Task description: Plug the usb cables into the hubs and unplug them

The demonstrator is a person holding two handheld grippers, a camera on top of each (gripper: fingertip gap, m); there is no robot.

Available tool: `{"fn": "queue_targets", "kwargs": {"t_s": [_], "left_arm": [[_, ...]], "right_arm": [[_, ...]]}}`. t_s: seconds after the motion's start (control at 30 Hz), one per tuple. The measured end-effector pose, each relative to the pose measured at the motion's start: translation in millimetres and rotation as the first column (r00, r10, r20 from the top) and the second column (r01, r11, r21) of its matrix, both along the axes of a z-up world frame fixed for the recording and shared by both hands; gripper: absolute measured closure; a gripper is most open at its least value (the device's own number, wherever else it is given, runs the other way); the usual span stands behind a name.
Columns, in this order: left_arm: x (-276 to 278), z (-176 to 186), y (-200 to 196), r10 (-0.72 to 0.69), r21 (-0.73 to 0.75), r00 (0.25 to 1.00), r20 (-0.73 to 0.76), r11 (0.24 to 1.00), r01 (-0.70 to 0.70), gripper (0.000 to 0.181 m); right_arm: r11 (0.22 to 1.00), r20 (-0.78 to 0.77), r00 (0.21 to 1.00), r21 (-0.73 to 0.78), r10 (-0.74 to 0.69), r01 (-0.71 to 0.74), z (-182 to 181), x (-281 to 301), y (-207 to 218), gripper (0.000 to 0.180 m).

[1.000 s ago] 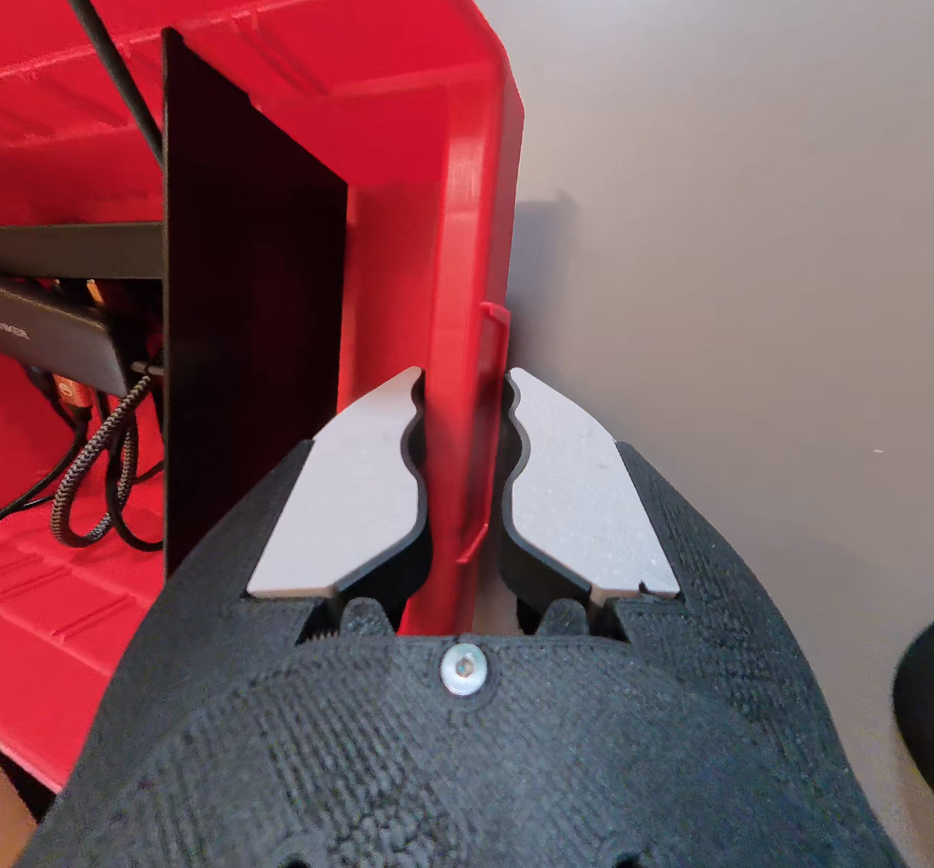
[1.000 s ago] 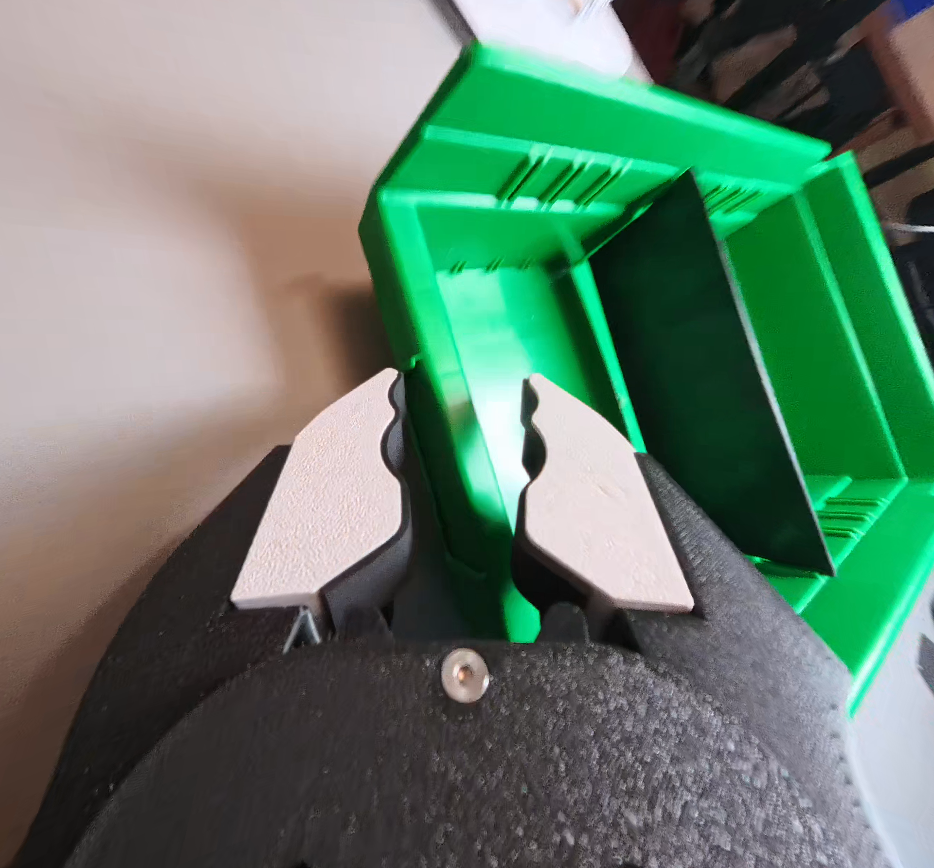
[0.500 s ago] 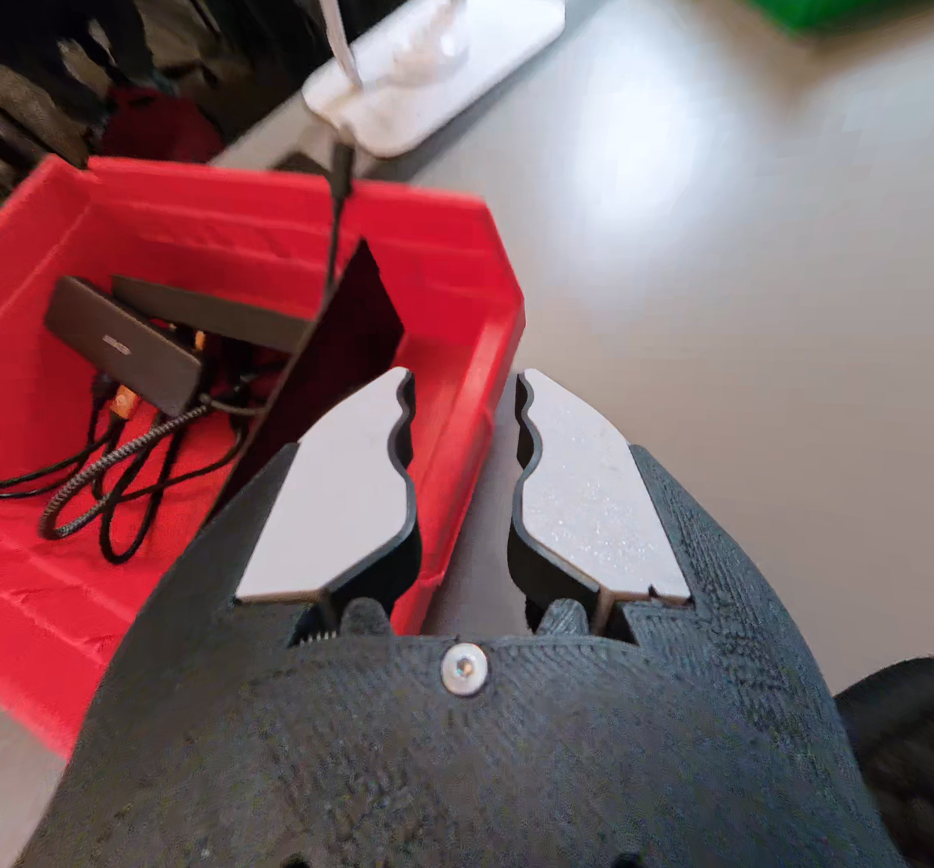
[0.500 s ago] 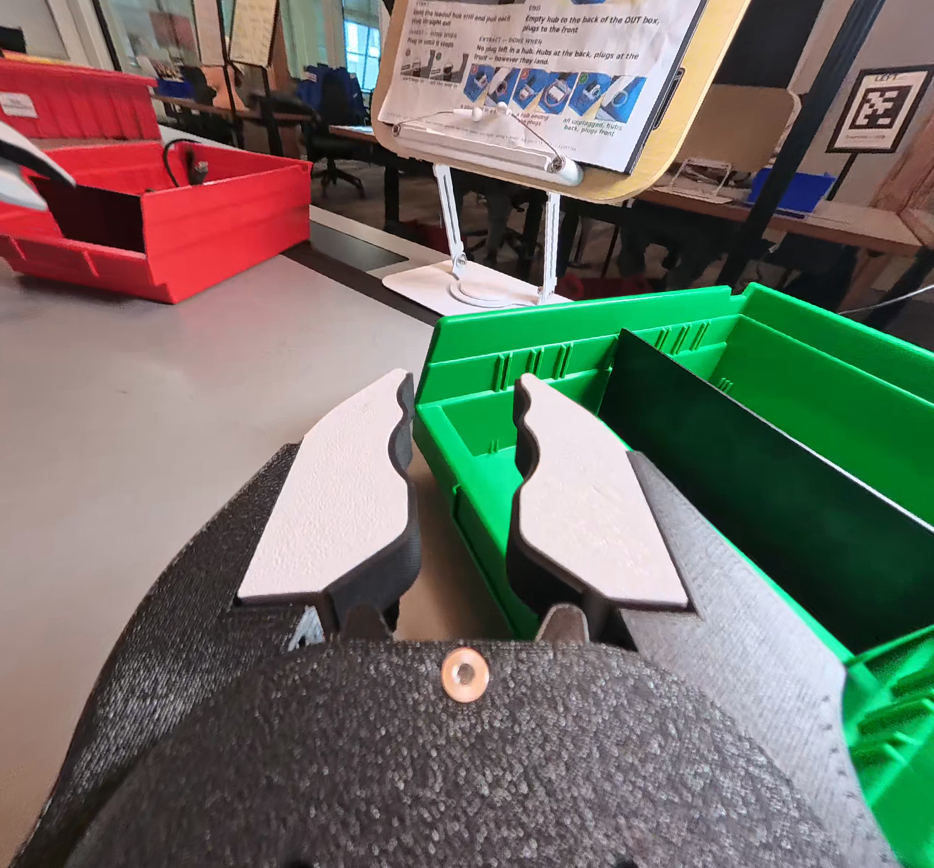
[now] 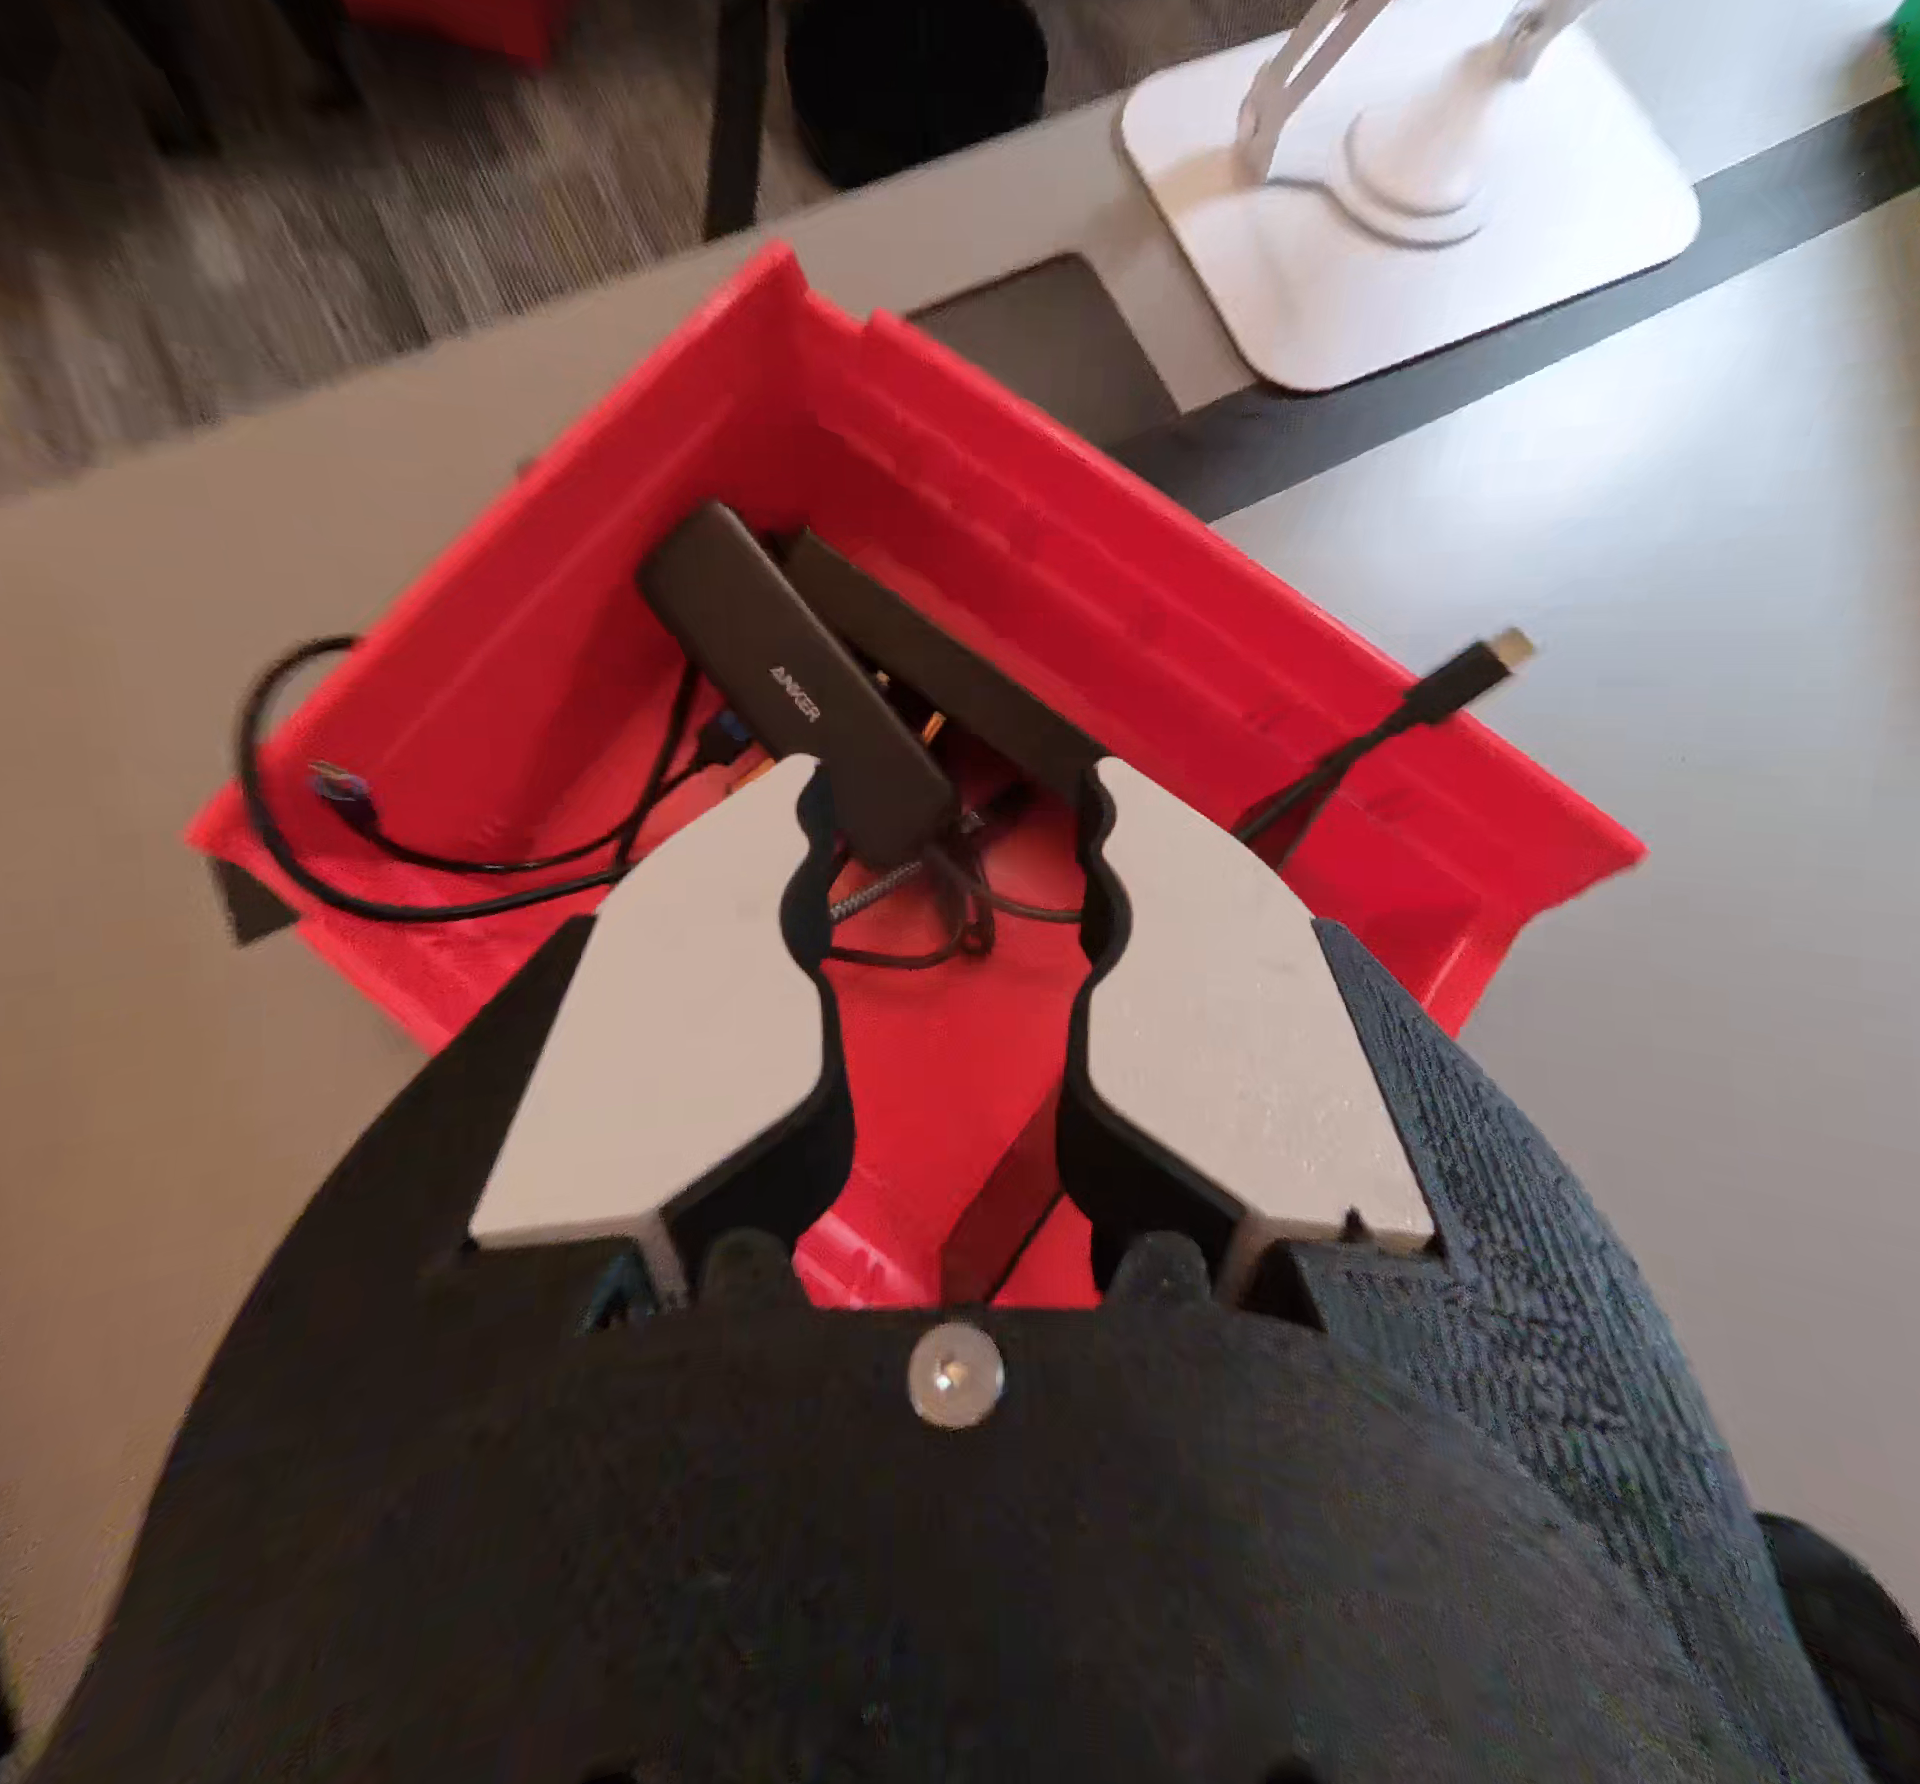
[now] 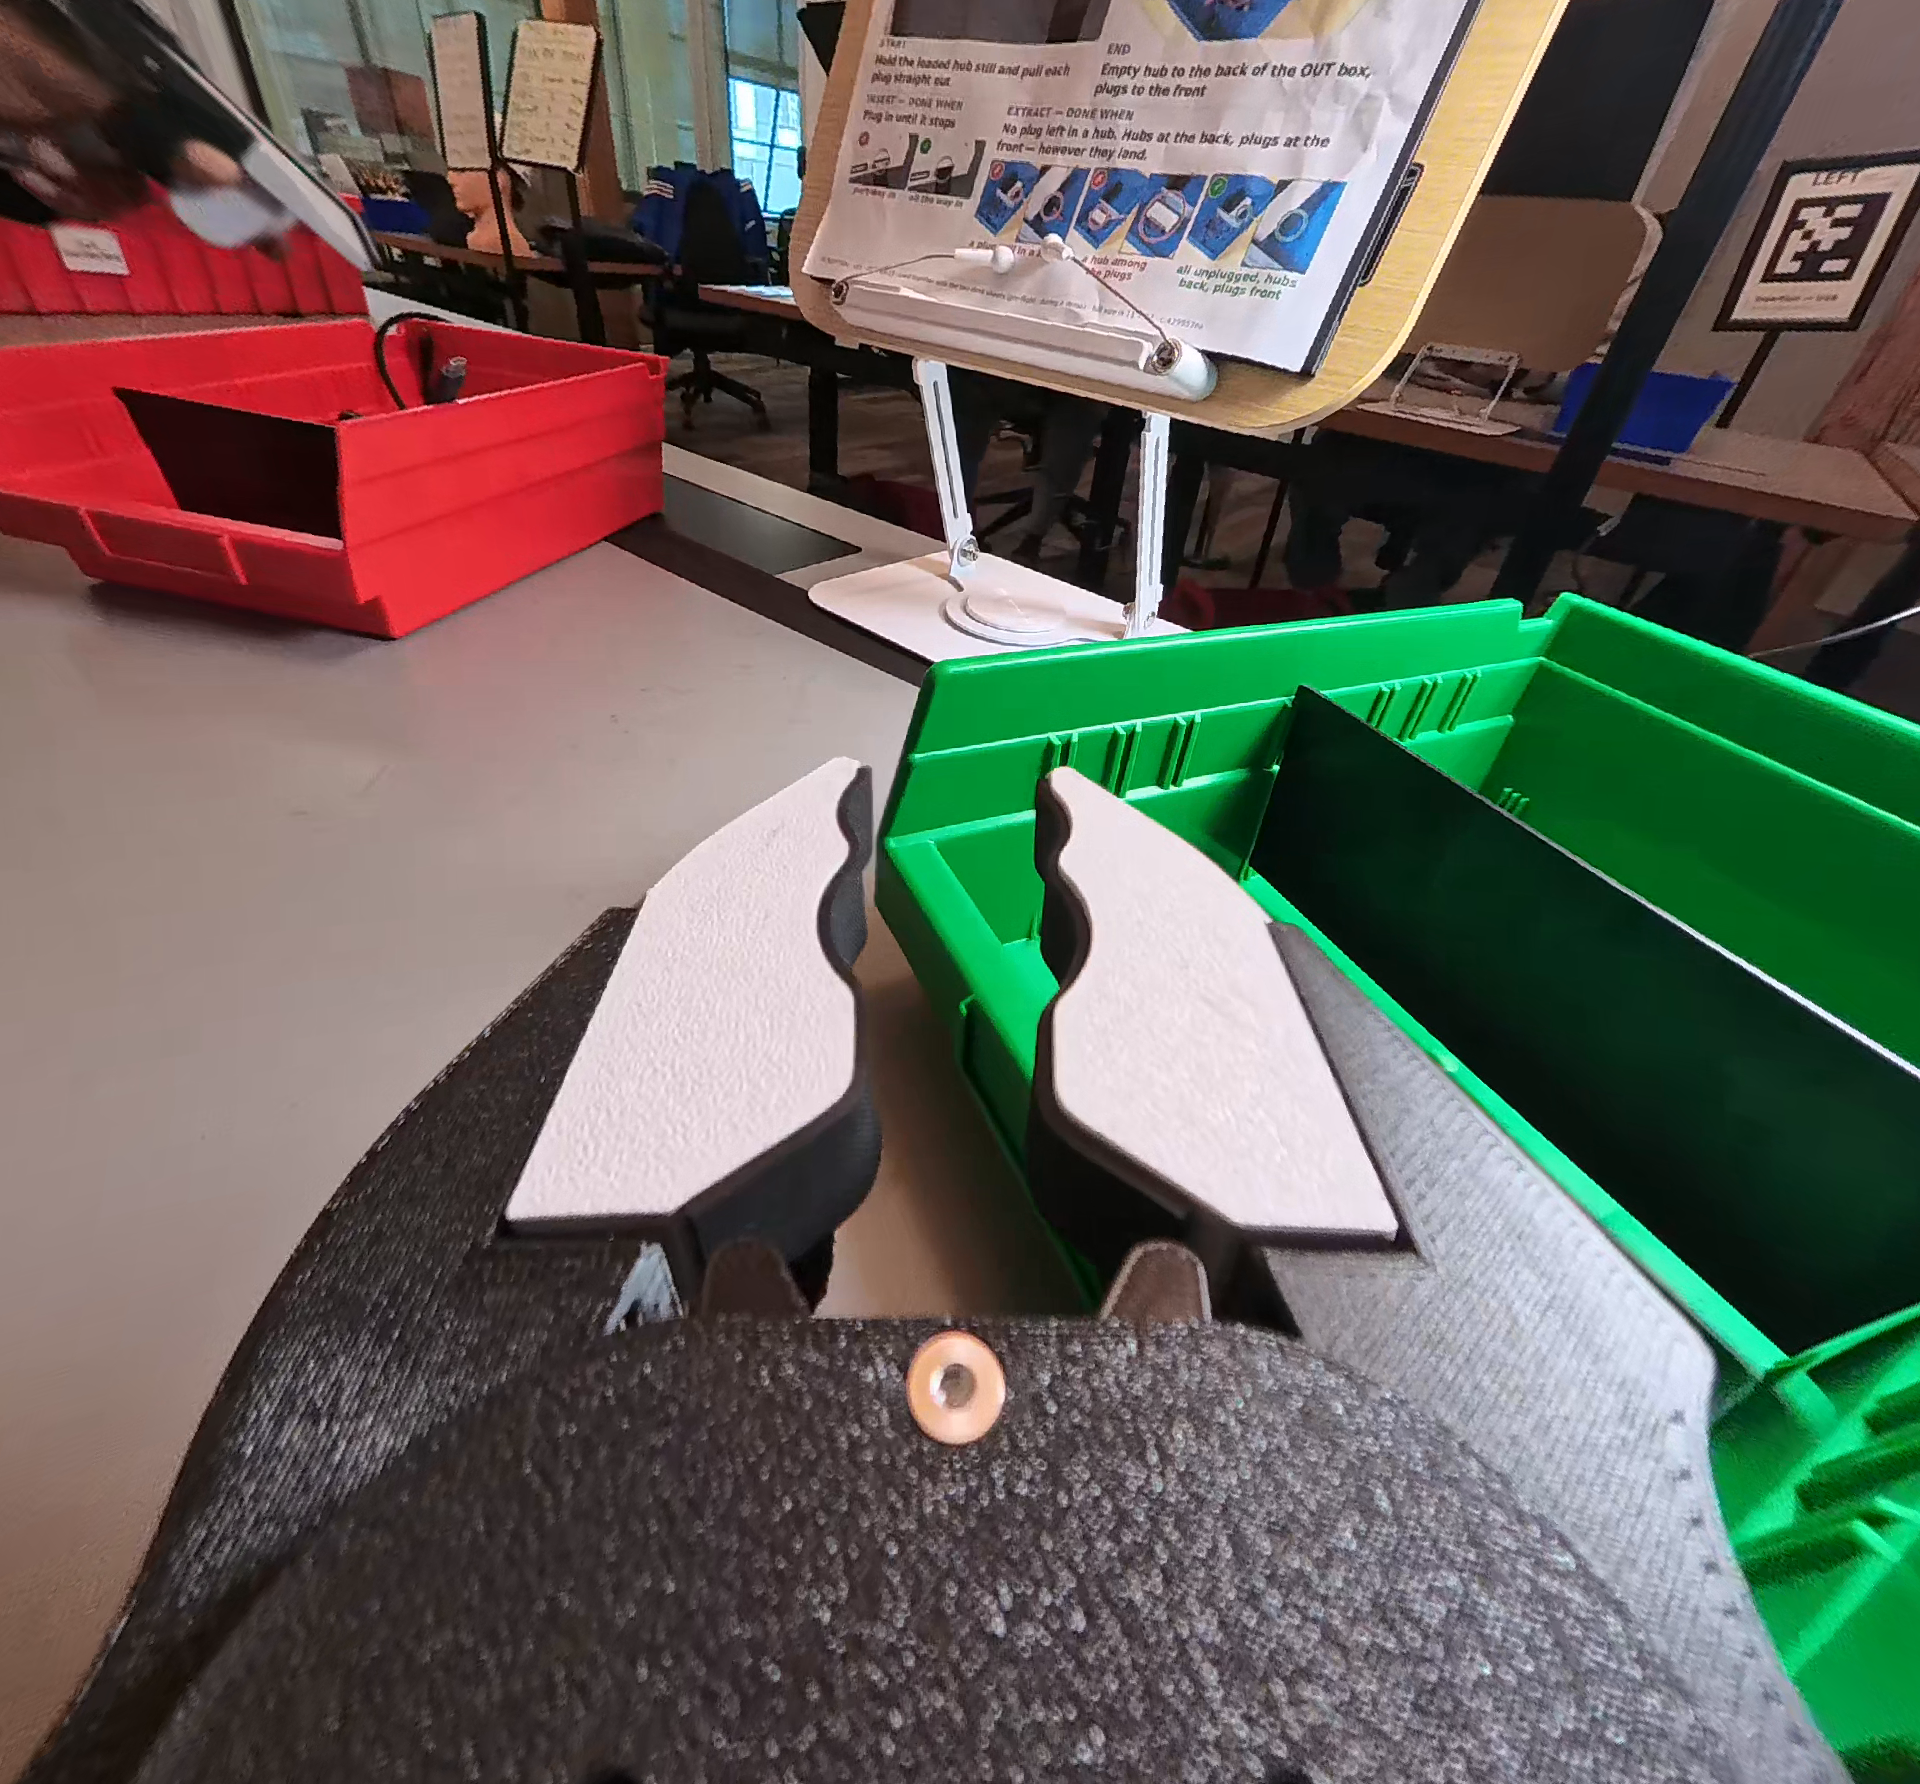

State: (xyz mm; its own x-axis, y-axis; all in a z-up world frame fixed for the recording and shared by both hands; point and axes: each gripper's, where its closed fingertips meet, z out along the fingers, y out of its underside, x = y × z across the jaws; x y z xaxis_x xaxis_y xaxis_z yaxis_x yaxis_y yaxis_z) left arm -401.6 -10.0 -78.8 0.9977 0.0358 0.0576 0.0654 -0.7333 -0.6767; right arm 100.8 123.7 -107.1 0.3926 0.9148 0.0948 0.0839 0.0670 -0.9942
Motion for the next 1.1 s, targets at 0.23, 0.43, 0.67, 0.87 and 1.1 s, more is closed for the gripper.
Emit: {"fn": "queue_targets", "kwargs": {"t_s": [0.23,0.43,0.67,0.87,1.1], "left_arm": [[-31,-79,33,0.179,-0.248,0.984,0.012,0.954,-0.17,0.13],[-37,-94,47,0.276,-0.264,0.961,0.031,0.929,-0.258,0.127],[-40,-98,45,0.331,-0.244,0.936,0.12,0.924,-0.296,0.123],[-37,-105,37,0.367,-0.256,0.894,0.257,0.918,-0.303,0.134],[-36,-94,39,0.328,-0.226,0.919,0.218,0.933,-0.279,0.136]], "right_arm": [[1.0,-0.002,1.0,0.017,-0.024,0.024,2,7,4,0.154],[1.0,-0.011,1.0,-0.003,-0.02,0.02,2,7,7,0.156],[0.999,-0.013,0.999,-0.008,-0.031,0.031,2,9,8,0.158],[1.0,-0.018,0.999,-0.007,-0.031,0.031,3,9,7,0.159],[0.999,-0.015,0.999,0.01,-0.03,0.03,5,10,5,0.16]]}}
